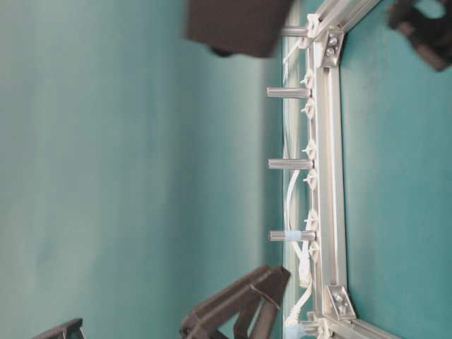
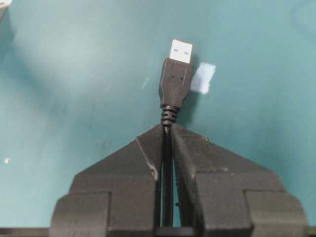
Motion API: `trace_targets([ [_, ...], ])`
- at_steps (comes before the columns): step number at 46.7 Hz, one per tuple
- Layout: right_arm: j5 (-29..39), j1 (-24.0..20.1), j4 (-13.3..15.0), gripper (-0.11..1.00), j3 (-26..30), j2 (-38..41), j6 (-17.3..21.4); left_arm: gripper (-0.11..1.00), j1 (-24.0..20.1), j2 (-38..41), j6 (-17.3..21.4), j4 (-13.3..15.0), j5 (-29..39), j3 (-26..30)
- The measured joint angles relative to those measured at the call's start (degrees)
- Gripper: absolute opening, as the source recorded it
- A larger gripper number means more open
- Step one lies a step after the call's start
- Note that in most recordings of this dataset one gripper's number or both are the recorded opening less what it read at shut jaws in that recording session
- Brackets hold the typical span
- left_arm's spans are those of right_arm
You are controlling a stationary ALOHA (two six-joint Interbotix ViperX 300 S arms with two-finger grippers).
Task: Insert the wire through the string loop located on the left side.
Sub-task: 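Lift the cable with the right gripper and move it left along the frame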
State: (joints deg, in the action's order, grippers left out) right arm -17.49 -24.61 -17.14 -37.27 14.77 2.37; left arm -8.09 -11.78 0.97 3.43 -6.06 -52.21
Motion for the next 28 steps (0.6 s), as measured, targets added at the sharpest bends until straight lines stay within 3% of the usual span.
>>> trace_targets([
  [28,3.34,2.37,2.20,0.07,-0.53,-8.09,-0.09,0.85,3.69,-7.03,0.00,0.09,4.57,-3.34],
])
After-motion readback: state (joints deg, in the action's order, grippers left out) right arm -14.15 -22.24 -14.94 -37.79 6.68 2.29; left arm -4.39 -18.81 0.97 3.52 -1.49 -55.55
